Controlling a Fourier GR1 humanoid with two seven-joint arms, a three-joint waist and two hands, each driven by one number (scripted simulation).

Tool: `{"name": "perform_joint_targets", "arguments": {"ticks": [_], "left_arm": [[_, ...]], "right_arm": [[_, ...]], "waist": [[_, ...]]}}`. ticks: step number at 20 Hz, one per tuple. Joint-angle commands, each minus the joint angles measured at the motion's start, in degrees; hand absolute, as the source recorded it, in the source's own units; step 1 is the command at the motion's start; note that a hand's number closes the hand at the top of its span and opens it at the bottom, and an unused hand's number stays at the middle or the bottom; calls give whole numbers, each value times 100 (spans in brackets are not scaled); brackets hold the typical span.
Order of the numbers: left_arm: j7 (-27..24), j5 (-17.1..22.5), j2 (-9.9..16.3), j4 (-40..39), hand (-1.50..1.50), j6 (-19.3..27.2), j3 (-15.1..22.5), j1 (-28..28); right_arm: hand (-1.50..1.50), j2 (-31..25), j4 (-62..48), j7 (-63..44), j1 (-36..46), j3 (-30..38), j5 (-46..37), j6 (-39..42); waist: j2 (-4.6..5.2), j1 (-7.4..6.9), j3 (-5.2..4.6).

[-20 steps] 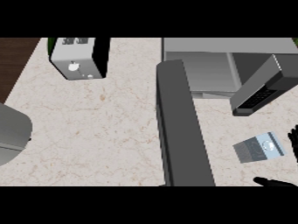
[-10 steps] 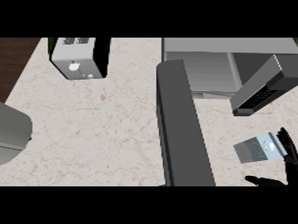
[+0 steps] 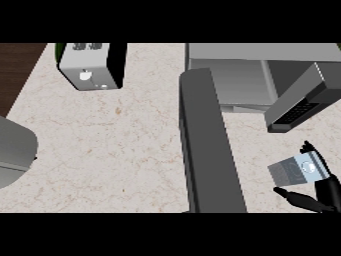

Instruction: Pick up the milk, place it into the microwave and close the microwave

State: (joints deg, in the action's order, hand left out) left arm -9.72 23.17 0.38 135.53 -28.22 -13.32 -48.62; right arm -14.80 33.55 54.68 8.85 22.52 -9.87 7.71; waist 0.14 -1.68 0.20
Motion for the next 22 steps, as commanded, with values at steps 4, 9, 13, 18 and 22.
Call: {"name": "perform_joint_targets", "arguments": {"ticks": [4, 9, 13, 18, 22], "left_arm": [[90, 740, 85, 345, -150, -117, -120, 115], [198, 1002, 181, 340, -150, -115, -311, 112], [121, 889, -31, 611, -150, -334, -62, -405], [25, 933, 113, 354, -150, -241, -212, -103], [83, 973, 72, 581, -150, -202, -145, -169]], "right_arm": [[150, -22, -1086, 837, 437, -76, -117, 276], [150, -99, -1304, 932, 860, -53, -127, 90], [150, -9, -1169, 1068, 930, -83, -17, 452], [150, 517, -1390, 1118, 1228, -278, -146, 127], [150, 712, -1422, 948, 1595, -392, -199, 135]], "waist": [[21, -12, 8], [22, -11, 6], [1, -53, 7], [36, -76, 12], [30, -79, 8]]}}
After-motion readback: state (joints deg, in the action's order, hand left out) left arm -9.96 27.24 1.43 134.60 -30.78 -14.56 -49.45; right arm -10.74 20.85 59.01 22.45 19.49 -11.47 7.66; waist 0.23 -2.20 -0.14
